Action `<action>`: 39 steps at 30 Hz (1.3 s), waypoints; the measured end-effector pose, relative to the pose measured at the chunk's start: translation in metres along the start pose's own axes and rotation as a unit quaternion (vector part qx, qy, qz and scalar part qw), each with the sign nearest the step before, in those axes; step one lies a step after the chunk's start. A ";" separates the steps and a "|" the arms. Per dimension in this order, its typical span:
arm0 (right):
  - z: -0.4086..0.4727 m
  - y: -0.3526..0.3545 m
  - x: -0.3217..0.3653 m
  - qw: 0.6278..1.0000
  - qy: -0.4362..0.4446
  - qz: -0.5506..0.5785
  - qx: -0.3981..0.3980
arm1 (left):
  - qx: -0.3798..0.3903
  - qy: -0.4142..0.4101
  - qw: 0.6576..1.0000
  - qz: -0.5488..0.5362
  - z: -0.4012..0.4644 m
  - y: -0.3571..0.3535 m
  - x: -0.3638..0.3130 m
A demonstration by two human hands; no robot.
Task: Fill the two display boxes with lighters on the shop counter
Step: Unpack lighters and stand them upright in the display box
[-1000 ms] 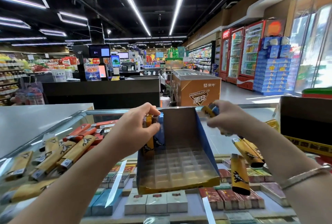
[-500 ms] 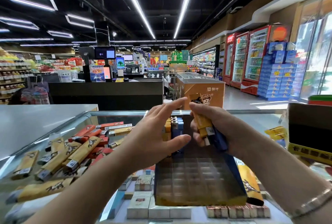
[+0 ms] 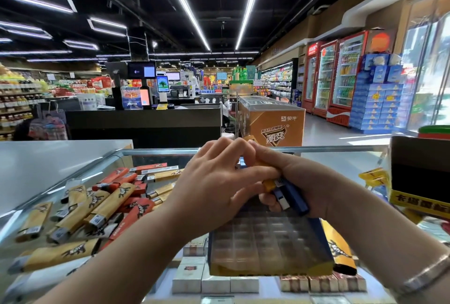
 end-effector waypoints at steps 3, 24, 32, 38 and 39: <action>0.000 -0.002 -0.002 1.000 -0.007 -0.010 0.004 | -0.007 -0.020 1.000 0.014 0.001 0.000 -0.004; 0.003 0.024 0.014 0.990 0.074 -0.023 -0.115 | -0.188 0.324 0.826 -0.421 -0.018 0.028 0.067; 0.004 0.023 0.013 0.990 0.076 -0.043 -0.108 | -0.044 0.376 0.767 -0.519 -0.018 0.004 0.069; 0.005 0.023 0.012 0.991 0.073 -0.043 -0.105 | -0.016 0.349 0.805 -0.480 -0.016 0.011 0.065; 0.005 0.023 0.012 0.991 0.072 -0.043 -0.104 | -0.005 0.343 0.818 -0.461 -0.016 0.010 0.064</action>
Point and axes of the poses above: each hand's wrist, its own z-axis towards the middle knuckle, its own y-axis out of the back of the hand, x = y × z, the point moved 7 cm from there along z, towards the middle knuckle, and after that the axes turned 9 degrees about -z, right-handed, at the moved point
